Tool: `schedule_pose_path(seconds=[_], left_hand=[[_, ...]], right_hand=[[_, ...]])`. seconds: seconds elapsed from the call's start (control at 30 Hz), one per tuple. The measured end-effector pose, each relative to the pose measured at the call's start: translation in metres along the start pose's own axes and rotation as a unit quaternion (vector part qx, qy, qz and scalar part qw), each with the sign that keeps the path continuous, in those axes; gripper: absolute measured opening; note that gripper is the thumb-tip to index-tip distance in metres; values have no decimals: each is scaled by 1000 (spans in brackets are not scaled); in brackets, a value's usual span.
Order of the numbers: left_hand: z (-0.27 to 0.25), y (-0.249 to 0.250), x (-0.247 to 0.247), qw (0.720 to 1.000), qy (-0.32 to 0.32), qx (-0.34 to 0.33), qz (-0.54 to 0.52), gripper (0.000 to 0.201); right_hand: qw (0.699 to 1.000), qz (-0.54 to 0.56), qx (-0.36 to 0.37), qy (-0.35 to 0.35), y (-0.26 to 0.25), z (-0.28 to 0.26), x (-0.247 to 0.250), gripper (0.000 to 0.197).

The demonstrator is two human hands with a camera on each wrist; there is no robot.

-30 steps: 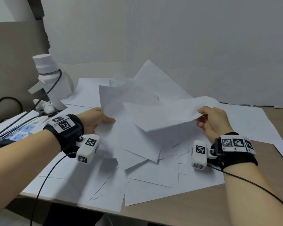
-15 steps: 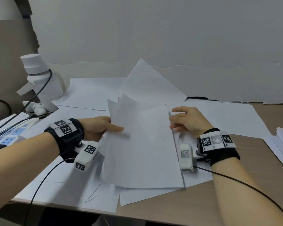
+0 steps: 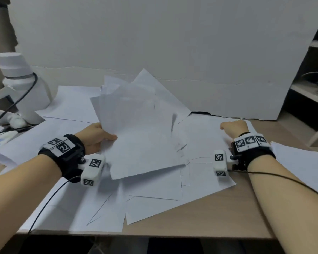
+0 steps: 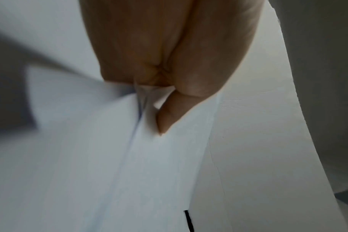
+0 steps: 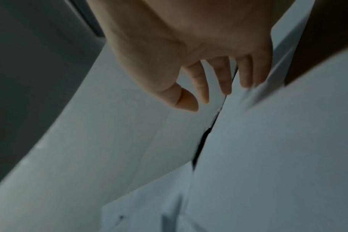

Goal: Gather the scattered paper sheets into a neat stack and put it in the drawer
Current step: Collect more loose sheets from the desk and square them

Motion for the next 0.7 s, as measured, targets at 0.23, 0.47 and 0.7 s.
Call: schedule_pose_path(seconds=[0.23,0.47,0.7], left_hand=[[10,-4,-27,997,38,9,-63,42],[11,-4,-55,990,63,11,-122,43],[16,-12,-75,984,101,20,-145,41]], right_hand=[[969,-194,23,-150,7,-15,-6,58],[945,-255,53,-197,-16,-29,-12,49],[970,-223,-26,-89,8,-17,25,38]])
Point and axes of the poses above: each hand's wrist, its own z-axis towards the middle knuckle, its own x-axis out of the back of the hand, y = z × x, the point moved 2 cm from there along z, towards the middle knuckle, and after that the axes turned 11 degrees about x, right-handed, at the moved point
